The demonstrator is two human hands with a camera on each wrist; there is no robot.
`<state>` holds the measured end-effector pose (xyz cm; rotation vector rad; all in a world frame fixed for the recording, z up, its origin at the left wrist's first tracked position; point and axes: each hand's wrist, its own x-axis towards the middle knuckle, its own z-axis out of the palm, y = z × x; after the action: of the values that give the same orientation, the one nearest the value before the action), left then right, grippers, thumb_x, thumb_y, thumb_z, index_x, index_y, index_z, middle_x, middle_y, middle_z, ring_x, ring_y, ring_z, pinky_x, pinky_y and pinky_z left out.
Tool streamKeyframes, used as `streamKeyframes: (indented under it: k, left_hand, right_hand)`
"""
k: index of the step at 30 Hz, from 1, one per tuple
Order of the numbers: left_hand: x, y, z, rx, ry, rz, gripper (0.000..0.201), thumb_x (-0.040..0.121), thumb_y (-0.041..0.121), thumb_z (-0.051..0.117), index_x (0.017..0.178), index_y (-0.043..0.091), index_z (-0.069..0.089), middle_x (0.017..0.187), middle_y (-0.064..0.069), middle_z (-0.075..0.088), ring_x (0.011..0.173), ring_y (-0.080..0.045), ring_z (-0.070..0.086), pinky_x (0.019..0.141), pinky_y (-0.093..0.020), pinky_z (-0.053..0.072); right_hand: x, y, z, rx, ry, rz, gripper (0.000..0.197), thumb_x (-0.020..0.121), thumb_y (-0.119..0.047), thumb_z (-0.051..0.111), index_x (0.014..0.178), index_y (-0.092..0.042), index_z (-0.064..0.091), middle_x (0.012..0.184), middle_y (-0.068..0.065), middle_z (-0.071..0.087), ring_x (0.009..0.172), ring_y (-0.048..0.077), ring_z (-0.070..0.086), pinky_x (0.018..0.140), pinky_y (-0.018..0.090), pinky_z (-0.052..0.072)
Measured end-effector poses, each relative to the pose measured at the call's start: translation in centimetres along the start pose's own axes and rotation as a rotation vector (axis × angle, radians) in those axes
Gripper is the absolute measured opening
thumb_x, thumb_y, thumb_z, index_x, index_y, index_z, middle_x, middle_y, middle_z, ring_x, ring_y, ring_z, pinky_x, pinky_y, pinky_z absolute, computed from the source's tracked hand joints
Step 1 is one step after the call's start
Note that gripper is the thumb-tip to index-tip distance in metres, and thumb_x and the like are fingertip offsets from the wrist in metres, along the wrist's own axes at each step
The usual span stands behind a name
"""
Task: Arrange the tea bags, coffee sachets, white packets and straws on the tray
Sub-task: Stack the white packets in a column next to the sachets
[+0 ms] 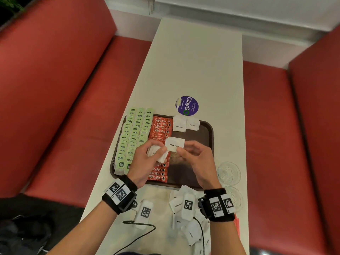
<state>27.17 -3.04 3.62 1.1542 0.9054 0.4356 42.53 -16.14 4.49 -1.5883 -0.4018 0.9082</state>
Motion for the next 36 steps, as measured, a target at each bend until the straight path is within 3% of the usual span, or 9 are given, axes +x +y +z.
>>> streamKeyframes:
  k: [3, 6, 10, 13, 17, 21, 25, 33, 36]
  left_hand:
    - [0.1, 0.2, 0.5, -0.009, -0.007, -0.02, 0.009, 0.1, 0.017, 0.076, 0.106, 0.012, 0.073, 0.122, 0.002, 0.073, 0.117, -0.029, 0.071, 0.089, -0.05, 0.066]
    - [0.2, 0.3, 0.6, -0.062, -0.001, -0.073, 0.011, 0.104, 0.012, 0.069, 0.114, 0.012, 0.072, 0.133, -0.004, 0.067, 0.124, -0.029, 0.067, 0.086, -0.038, 0.065]
    - [-0.1, 0.9, 0.4, -0.151, -0.033, -0.128, 0.038, 0.104, -0.011, 0.049, 0.126, 0.013, 0.069, 0.143, -0.009, 0.056, 0.124, -0.029, 0.067, 0.098, -0.049, 0.063]
    - [-0.4, 1.1, 0.2, -0.141, -0.037, -0.091, 0.053, 0.1, -0.019, 0.048, 0.133, 0.02, 0.065, 0.143, -0.005, 0.055, 0.114, -0.021, 0.073, 0.095, -0.048, 0.064]
    - [-0.3, 0.9, -0.1, -0.156, -0.016, -0.066, 0.064, 0.098, -0.016, 0.062, 0.139, 0.033, 0.062, 0.143, -0.008, 0.06, 0.127, -0.031, 0.068, 0.093, -0.049, 0.065]
    - [-0.1, 0.5, -0.5, -0.184, 0.03, -0.085, 0.066, 0.096, -0.012, 0.07, 0.144, 0.031, 0.058, 0.136, -0.011, 0.067, 0.122, -0.031, 0.072, 0.095, -0.053, 0.064]
    - [0.1, 0.3, -0.7, -0.174, 0.034, -0.109, 0.055, 0.097, -0.008, 0.071, 0.141, 0.022, 0.062, 0.133, -0.01, 0.071, 0.12, -0.028, 0.073, 0.095, -0.048, 0.064]
    - [0.5, 0.6, -0.5, -0.163, 0.027, -0.114, 0.038, 0.098, -0.002, 0.073, 0.132, 0.012, 0.064, 0.128, -0.014, 0.074, 0.119, -0.03, 0.074, 0.097, -0.044, 0.064]
    - [0.5, 0.9, -0.5, -0.202, 0.032, -0.127, 0.039, 0.098, -0.002, 0.071, 0.133, 0.012, 0.062, 0.125, -0.014, 0.076, 0.118, -0.029, 0.075, 0.098, -0.044, 0.063]
  right_hand:
    - [1.4, 0.5, -0.9, -0.056, 0.013, 0.014, 0.023, 0.092, -0.022, 0.088, 0.113, -0.02, 0.081, 0.104, 0.003, 0.083, 0.101, 0.027, 0.079, 0.093, 0.048, 0.065]
    - [4.5, 1.5, -2.4, -0.146, 0.168, 0.025, 0.017, 0.094, -0.023, 0.086, 0.11, -0.025, 0.08, 0.1, -0.005, 0.083, 0.095, 0.016, 0.079, 0.093, 0.046, 0.065]
    - [9.6, 2.9, -4.6, -0.291, 0.393, 0.045, 0.011, 0.092, -0.028, 0.086, 0.097, -0.031, 0.077, 0.089, -0.006, 0.08, 0.086, 0.019, 0.076, 0.092, 0.052, 0.064]
    - [12.7, 3.8, -5.4, -0.389, 0.421, 0.053, 0.012, 0.092, -0.023, 0.086, 0.098, -0.025, 0.076, 0.087, -0.007, 0.074, 0.089, 0.025, 0.075, 0.097, 0.049, 0.061]
    - [14.7, 4.5, -5.3, -0.515, 0.386, 0.029, 0.017, 0.093, -0.018, 0.085, 0.108, -0.012, 0.078, 0.091, 0.0, 0.072, 0.089, 0.019, 0.067, 0.099, 0.038, 0.056]
    - [15.6, 5.9, -4.9, -0.518, 0.389, 0.045, 0.022, 0.092, -0.017, 0.086, 0.109, -0.016, 0.072, 0.094, 0.002, 0.076, 0.095, 0.022, 0.072, 0.098, 0.039, 0.058]
    - [16.0, 6.8, -4.3, -0.582, 0.414, 0.061, 0.024, 0.093, -0.022, 0.084, 0.106, -0.025, 0.063, 0.094, -0.003, 0.074, 0.108, 0.03, 0.067, 0.095, 0.046, 0.057]
    - [15.7, 6.6, -3.2, -0.697, 0.474, 0.068, 0.021, 0.098, -0.022, 0.077, 0.11, -0.023, 0.06, 0.107, 0.001, 0.071, 0.105, 0.026, 0.067, 0.086, 0.039, 0.054]
    - [14.5, 5.2, -2.6, -0.658, 0.473, -0.025, 0.024, 0.099, -0.026, 0.077, 0.116, -0.018, 0.061, 0.113, 0.002, 0.069, 0.105, 0.023, 0.066, 0.088, 0.036, 0.051]
